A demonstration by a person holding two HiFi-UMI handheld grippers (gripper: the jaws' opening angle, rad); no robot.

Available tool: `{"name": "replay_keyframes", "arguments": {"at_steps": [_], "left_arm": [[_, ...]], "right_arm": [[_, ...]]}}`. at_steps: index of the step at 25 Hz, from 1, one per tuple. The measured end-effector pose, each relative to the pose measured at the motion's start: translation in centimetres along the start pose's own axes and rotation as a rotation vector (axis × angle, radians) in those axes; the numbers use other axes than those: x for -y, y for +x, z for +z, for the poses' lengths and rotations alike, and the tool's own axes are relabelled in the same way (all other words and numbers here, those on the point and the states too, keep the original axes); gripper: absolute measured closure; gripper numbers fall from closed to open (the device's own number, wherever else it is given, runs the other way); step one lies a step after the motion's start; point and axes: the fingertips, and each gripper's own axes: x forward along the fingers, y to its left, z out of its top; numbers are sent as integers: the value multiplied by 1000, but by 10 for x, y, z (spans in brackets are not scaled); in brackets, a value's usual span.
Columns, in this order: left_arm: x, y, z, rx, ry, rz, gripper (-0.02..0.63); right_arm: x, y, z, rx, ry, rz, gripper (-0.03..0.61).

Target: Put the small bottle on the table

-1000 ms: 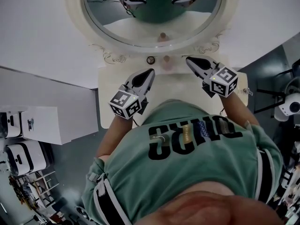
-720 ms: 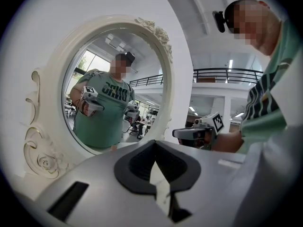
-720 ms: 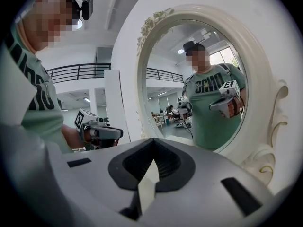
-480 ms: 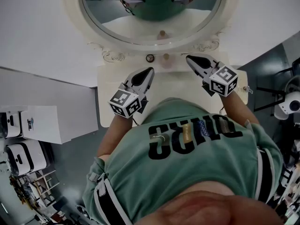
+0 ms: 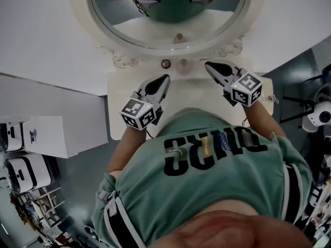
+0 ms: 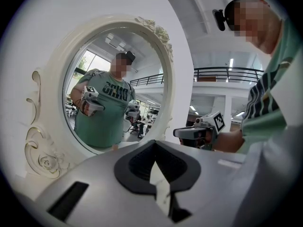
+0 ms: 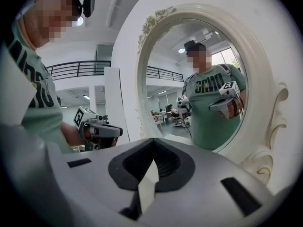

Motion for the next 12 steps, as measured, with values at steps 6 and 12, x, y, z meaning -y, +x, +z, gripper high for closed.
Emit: {"name": "replay_keyframes", "arguments": {"at_steps": [6,12], "left_arm": [[0,0,-1,-1,-3,-2,604],[1,0,-2,-3,-3,-4,604]], "right_arm": [[-1,0,-1,-3,-2,4,584],[-2,-1,-2,-6,-6,7,584]]}}
